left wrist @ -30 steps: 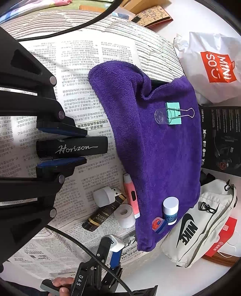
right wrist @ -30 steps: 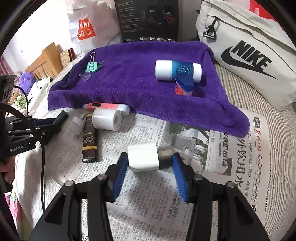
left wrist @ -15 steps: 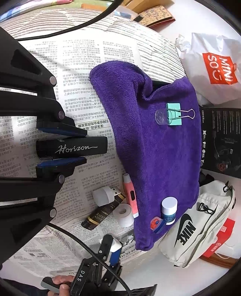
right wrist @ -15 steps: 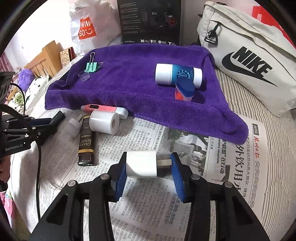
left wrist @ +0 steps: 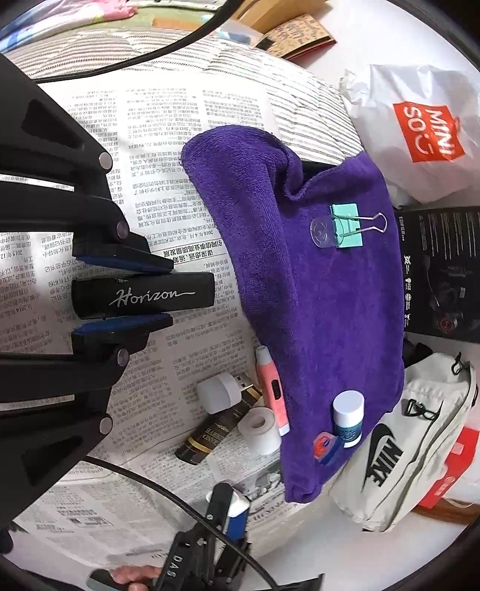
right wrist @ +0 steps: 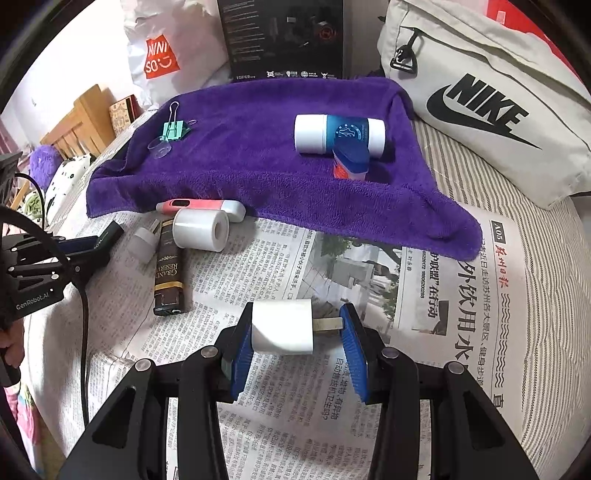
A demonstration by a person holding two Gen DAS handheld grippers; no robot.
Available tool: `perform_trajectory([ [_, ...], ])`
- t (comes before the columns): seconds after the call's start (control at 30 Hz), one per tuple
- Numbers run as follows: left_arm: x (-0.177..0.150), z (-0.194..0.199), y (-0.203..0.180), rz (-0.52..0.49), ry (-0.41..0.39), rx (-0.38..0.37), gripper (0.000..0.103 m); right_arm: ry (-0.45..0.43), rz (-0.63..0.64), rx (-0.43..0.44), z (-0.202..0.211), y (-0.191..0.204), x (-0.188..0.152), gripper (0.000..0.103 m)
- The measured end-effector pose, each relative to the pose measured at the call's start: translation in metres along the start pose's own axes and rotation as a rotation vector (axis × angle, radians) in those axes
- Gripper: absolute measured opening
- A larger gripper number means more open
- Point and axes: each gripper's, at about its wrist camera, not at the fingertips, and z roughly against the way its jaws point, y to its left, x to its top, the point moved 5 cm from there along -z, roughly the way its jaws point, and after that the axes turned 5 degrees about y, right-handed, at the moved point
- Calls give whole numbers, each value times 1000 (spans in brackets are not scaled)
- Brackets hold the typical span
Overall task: Organize rigid objects
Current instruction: 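Carry the tube with the left tool and the charger with the right tool over the towel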
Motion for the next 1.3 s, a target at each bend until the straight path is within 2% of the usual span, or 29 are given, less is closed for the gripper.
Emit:
perform_trajectory([
  [0.3, 5, 13, 4, 24, -4, -32, 21, -6, -1, 7, 15, -1, 6, 44],
  [0.63, 25, 40, 9, 14, -53, -40, 21, -17, 0, 51, 26, 2, 22, 44],
  [1.07, 64, 46, 13, 10, -87, -75, 21, -65, 12, 61, 42, -3, 60, 44],
  [1.3, 91, 38, 16, -15, -87, -73, 21, -93, -6, 40, 41, -18, 92, 44],
])
